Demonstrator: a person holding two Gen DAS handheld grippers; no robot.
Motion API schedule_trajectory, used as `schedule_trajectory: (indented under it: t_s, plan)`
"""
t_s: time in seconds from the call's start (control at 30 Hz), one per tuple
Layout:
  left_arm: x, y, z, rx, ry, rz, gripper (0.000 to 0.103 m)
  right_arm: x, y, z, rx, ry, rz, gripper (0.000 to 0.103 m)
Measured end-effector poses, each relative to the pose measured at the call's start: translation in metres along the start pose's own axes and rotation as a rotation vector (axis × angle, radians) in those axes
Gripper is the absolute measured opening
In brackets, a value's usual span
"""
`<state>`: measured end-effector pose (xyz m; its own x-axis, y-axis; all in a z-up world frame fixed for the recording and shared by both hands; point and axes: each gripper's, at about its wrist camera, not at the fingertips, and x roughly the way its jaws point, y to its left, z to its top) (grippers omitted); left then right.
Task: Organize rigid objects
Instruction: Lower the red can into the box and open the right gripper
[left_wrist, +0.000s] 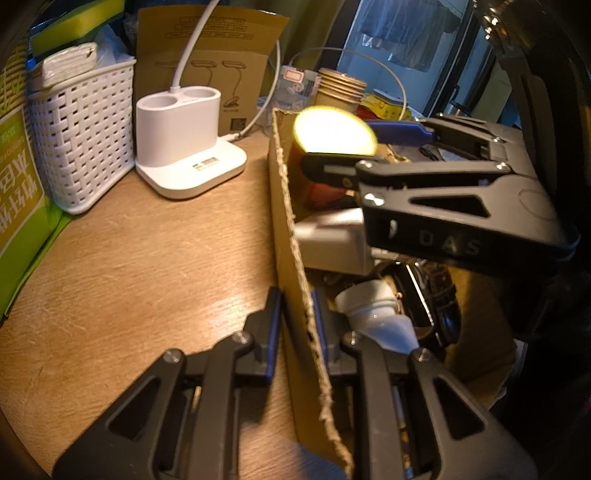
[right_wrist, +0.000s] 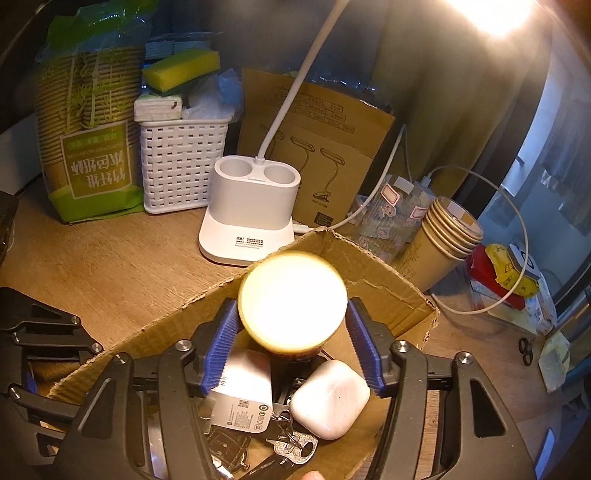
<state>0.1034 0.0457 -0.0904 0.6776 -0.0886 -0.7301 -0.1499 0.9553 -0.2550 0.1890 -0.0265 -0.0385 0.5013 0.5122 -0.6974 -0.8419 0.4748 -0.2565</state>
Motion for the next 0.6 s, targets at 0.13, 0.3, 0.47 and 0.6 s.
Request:
schedule_trajectory:
  t_s: [0.13,0.3,0.47,0.6]
  plan:
    - [0.001,-0.001,-0.001,0.0,0.0,0.001,0.018,-0.001,-0.001,-0.001,0.008,0.0,0.008,0.065]
    - [0.001,-0.001,-0.001,0.0,0.0,0.001,0.018,-0.004,-0.004,-0.002,0.031,-0.012,0.008,0.065]
    - [0.001,-0.001,-0.001,0.001,-0.001,0.001,0.018,-0.012,-0.007,-0.003,0.058,-0.034,0.003,0.065]
    - [0.001,0.0,-0.001,0.002,-0.001,0.001,0.018,-0.021,-0.008,-0.006,0.084,-0.048,-0.009,0.065]
